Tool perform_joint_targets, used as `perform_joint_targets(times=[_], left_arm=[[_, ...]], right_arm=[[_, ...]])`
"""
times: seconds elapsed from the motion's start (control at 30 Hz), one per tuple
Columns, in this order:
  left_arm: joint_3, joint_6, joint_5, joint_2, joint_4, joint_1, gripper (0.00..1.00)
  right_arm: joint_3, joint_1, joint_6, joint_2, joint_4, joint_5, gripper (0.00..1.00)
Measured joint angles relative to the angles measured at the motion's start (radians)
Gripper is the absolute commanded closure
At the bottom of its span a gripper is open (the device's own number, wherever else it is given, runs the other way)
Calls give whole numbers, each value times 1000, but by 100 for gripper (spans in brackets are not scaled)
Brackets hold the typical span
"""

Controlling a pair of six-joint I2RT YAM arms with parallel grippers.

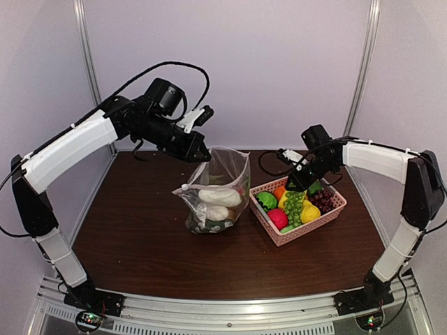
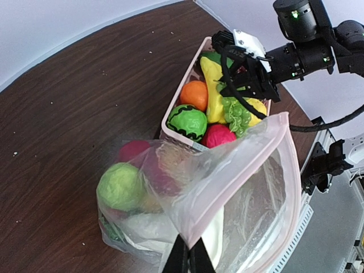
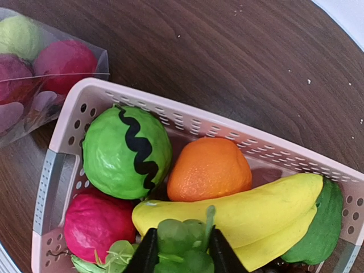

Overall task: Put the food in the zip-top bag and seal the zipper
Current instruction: Pick up the fake fruit from the bin, then place the fake fruit in the zipper food storage bag.

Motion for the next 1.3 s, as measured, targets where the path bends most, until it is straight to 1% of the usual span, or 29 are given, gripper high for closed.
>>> perform_joint_targets(times=[0.17,0.3,0.4,0.53,0.67,0.83,0.97,1.13,1.3], left_arm=[[6,-5,-5,0,-2,4,100],[19,-13,-3,3,-1,5,100],[24,-24,6,19,6,5,100],[24,-42,27,53,38,5,100],[24,-58,51,85,64,5,100],[24,-76,77,108,83,5,100],[25,-85,95,110,87,5,100],[26,-92,115,110,88,5,100],[26,-101,144,109,91,5,100]], right_arm=[[29,0,-17,-37,-45,-14,99],[115,0,-37,-104,-132,-69,100],[197,0,-52,-169,-165,-130,100],[306,0,-59,-241,-187,-240,100],[393,4,-38,-261,-182,-366,100],[457,28,58,-253,-97,-504,100],[566,77,131,-195,-23,-575,100],[674,168,135,-83,-6,-599,100],[694,253,90,13,-32,-592,100]])
